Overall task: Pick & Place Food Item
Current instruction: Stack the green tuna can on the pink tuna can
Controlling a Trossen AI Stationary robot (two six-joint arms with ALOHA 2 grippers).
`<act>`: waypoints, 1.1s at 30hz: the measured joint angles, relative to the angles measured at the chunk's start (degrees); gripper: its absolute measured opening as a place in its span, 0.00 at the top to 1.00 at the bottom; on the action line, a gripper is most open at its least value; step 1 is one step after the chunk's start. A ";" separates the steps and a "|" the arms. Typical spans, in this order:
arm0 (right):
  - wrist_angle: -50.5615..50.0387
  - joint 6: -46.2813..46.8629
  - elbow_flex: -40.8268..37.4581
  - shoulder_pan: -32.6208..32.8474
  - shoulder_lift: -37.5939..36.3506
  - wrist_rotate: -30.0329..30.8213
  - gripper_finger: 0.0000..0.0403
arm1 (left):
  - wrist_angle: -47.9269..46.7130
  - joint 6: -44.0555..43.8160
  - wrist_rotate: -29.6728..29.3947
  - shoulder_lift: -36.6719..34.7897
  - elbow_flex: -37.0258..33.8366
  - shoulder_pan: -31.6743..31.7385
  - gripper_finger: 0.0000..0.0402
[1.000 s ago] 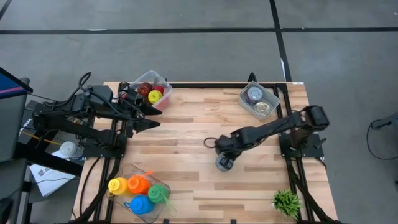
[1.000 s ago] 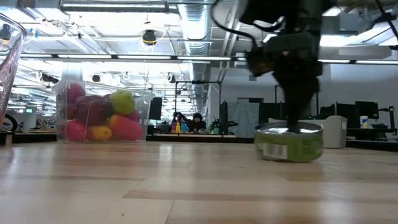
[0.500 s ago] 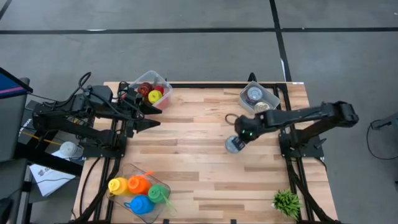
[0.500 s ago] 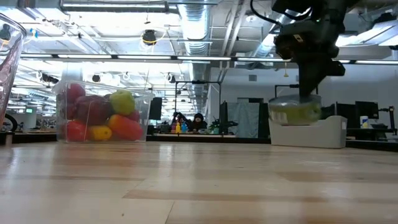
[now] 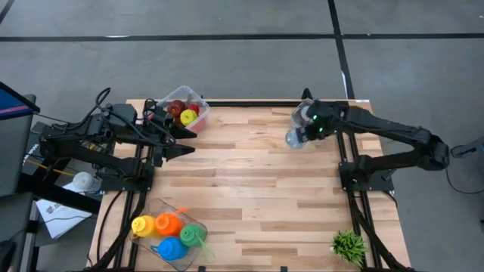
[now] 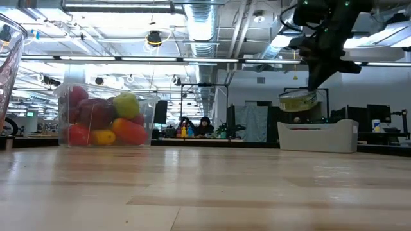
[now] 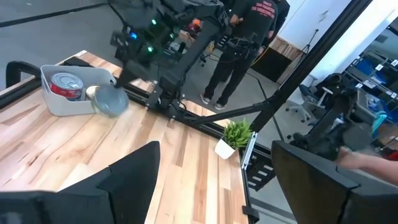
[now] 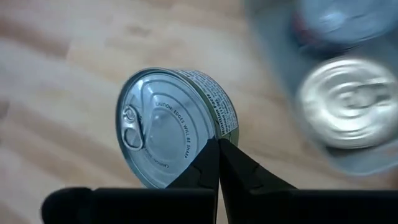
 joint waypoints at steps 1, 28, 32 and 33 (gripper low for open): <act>-0.21 -0.26 0.00 -1.90 -0.47 0.33 1.00 | -0.14 0.00 0.00 0.00 0.00 0.01 0.26; 3.66 -9.88 -12.26 -33.00 -9.56 -4.46 1.00 | -2.87 -0.20 -3.19 0.00 0.00 0.02 0.26; 6.25 -10.06 -13.37 -34.98 -8.52 -5.60 1.00 | -2.87 -0.20 -3.19 0.00 0.00 0.00 0.26; 6.48 -10.06 -13.55 -35.33 -8.25 -5.74 1.00 | -2.88 -0.20 -3.21 0.00 0.00 0.00 0.26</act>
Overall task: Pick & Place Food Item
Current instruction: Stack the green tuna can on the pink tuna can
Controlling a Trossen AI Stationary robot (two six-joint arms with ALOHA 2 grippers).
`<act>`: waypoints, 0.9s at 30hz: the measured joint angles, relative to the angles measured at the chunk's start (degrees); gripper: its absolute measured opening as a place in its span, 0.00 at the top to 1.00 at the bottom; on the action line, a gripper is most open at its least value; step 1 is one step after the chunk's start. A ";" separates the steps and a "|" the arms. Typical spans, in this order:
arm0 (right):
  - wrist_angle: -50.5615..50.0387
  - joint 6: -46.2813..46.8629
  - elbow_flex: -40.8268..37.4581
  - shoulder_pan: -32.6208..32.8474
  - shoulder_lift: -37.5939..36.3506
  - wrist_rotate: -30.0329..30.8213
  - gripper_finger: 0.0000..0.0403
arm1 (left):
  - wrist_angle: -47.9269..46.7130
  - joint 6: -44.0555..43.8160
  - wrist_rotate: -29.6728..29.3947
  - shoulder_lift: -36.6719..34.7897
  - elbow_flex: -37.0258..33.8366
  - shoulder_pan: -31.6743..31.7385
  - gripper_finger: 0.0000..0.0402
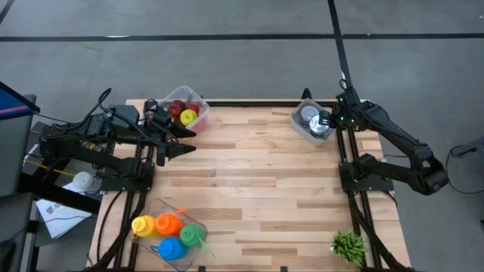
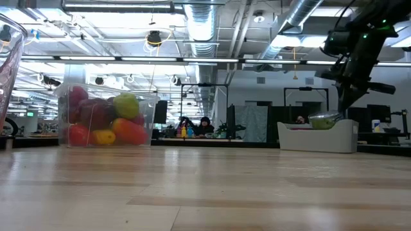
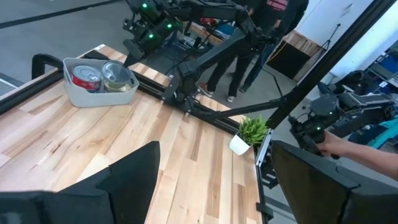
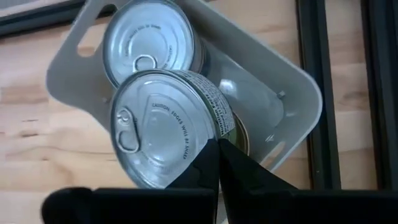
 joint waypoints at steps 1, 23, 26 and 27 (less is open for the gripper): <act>-0.13 -0.01 -0.14 -0.27 0.26 -0.16 1.00 | 0.00 -0.02 0.00 0.00 0.00 0.00 0.26; -4.41 -1.19 -0.22 -1.37 3.78 0.05 1.00 | 0.00 0.15 -1.46 0.00 -0.02 0.00 0.26; -4.20 -1.49 -0.22 -1.37 5.25 0.05 0.99 | 0.00 0.15 -1.49 0.00 0.00 0.00 0.26; -4.19 -1.84 -0.22 -1.37 5.48 0.07 0.98 | 0.00 0.15 -1.50 0.00 0.00 0.02 0.26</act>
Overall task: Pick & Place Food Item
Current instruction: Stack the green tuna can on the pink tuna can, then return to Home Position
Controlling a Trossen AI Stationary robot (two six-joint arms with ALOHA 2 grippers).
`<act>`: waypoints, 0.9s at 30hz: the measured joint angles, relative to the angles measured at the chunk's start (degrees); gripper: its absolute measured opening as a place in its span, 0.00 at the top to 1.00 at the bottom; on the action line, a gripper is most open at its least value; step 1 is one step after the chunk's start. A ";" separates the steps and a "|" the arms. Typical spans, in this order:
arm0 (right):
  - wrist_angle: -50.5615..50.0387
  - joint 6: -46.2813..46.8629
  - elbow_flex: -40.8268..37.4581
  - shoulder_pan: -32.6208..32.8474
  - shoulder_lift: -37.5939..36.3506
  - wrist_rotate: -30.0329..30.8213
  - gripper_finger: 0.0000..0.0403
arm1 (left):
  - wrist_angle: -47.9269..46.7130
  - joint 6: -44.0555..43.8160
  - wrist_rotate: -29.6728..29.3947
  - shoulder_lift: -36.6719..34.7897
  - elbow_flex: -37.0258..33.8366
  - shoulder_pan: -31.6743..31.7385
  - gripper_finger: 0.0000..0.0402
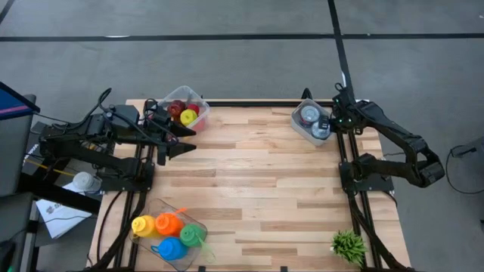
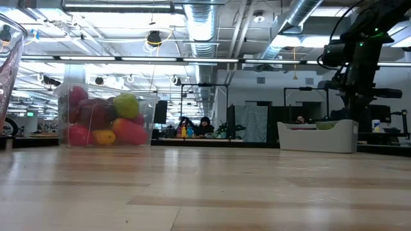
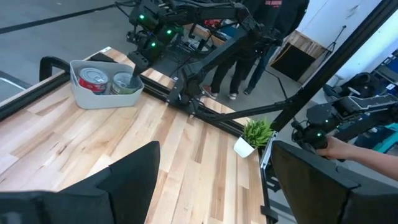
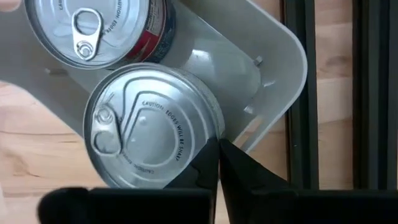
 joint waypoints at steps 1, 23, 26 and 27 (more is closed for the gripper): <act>-0.07 -0.14 0.00 0.01 -0.01 0.00 0.97 | 0.00 0.00 0.02 0.00 0.00 -0.02 0.26; 8.69 -13.12 17.90 10.20 -21.46 -21.16 0.67 | 6.08 12.93 -6.77 -8.10 -0.03 -0.02 0.42; 16.13 -13.05 17.26 17.49 -26.32 -22.22 0.83 | 6.45 16.51 -6.76 -10.26 -0.55 0.00 0.61; 19.01 -13.05 16.48 20.06 -27.62 -22.27 0.90 | 6.60 17.51 -6.75 -11.17 -1.35 -0.02 0.69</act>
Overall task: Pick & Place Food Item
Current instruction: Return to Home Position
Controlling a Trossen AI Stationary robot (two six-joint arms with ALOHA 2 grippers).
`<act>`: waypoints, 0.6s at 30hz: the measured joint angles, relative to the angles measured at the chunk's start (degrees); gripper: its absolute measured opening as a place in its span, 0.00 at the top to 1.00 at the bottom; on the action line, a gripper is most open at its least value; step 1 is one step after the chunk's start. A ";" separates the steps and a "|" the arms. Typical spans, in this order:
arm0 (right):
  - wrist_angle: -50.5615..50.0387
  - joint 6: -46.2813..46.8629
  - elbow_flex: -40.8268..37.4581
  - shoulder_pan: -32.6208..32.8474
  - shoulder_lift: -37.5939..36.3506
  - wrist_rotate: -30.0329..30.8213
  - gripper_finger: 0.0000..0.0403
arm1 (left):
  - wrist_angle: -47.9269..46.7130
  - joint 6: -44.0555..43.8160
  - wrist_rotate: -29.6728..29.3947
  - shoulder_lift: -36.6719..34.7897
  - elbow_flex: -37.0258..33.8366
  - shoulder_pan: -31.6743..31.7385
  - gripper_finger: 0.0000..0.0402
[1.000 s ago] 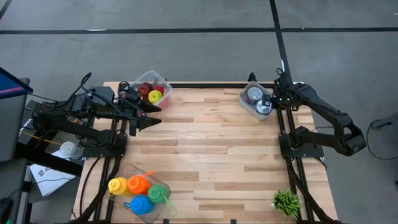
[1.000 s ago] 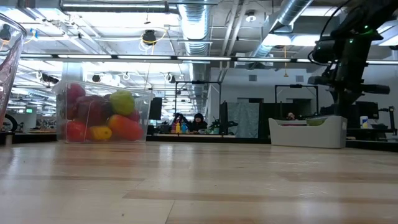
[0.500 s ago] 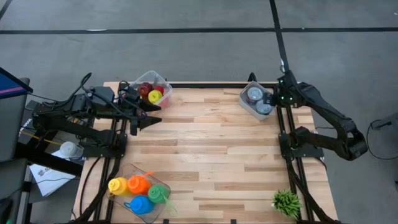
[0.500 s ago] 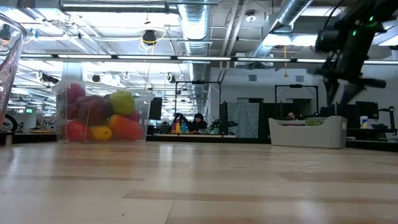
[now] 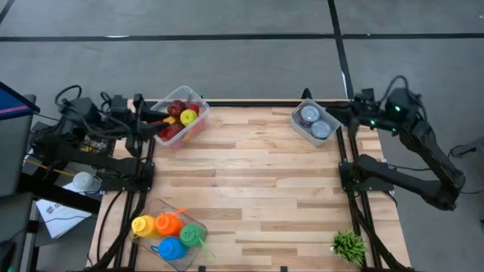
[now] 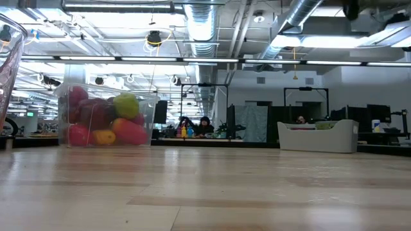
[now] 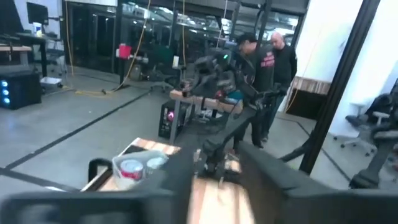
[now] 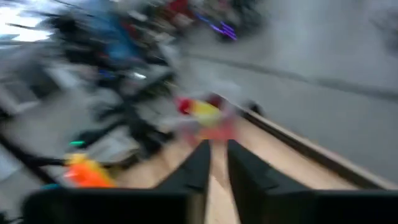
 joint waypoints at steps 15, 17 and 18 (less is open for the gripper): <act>54.92 2.21 -33.02 31.10 -3.56 7.58 1.00 | 8.87 -6.23 0.31 -24.59 -26.32 0.00 0.99; 59.51 0.85 -35.12 33.59 -2.37 7.72 1.00 | 9.02 -7.08 0.30 -27.72 -28.13 0.00 1.00; 60.15 0.85 -35.77 34.79 -1.70 7.74 1.00 | 9.01 -7.19 0.30 -29.05 -28.95 0.00 1.00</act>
